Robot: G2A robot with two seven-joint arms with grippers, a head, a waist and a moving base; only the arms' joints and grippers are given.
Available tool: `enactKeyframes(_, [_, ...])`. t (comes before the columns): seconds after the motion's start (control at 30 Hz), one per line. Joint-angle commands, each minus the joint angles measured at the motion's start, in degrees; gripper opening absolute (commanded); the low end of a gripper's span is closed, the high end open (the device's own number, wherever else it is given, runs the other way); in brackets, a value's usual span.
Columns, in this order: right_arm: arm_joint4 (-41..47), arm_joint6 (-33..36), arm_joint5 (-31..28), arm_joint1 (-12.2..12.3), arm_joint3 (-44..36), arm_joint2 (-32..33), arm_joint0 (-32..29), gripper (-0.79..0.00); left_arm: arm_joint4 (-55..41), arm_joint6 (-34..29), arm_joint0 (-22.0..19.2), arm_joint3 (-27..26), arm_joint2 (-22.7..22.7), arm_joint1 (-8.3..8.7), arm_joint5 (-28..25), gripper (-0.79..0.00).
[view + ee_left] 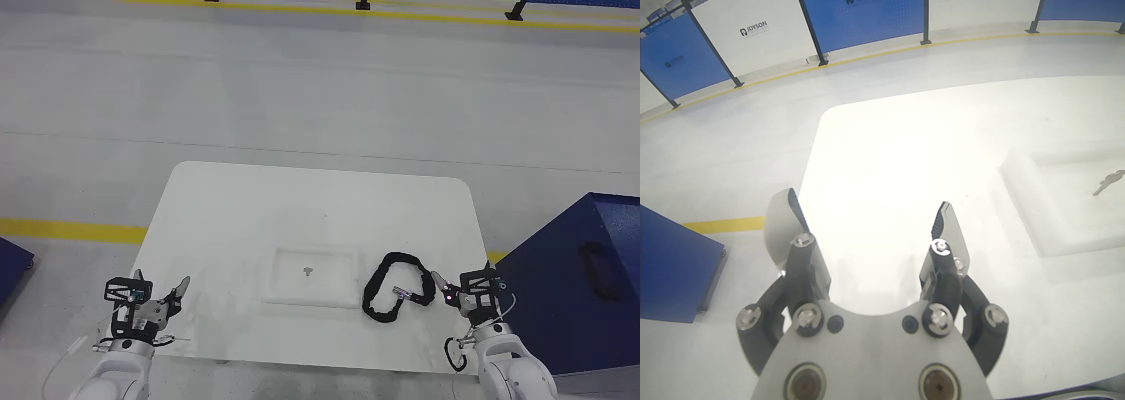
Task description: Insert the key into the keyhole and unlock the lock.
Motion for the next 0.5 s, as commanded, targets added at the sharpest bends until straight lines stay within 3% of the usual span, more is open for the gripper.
enactKeyframes(0.0, [0.0, 0.0, 0.0, 0.0, 0.0, 0.0, 0.0, 0.0, 0.0, 0.0, 0.0, 0.0, 0.0, 0.0, 0.0, -0.208])
enactKeyframes(0.37, [0.0, 0.0, 0.0, 0.0, 0.0, 0.0, 0.0, -0.001, 0.0, 0.0, 0.0, 0.0, 0.0, 0.0, 0.0, -0.208])
enactKeyframes(0.4, [0.0, 0.0, 0.0, 0.0, 0.0, 0.0, 0.0, 0.0, 0.0, 0.0, 0.0, 0.0, 0.0, 0.0, 0.0, 0.0])
enactKeyframes(0.47, [0.0, 0.0, 0.0, 0.0, 0.0, 0.0, 0.0, 0.0, 5.2, -0.6, -1.0, -2.6, -0.1, 0.34, -2.0, 0.0])
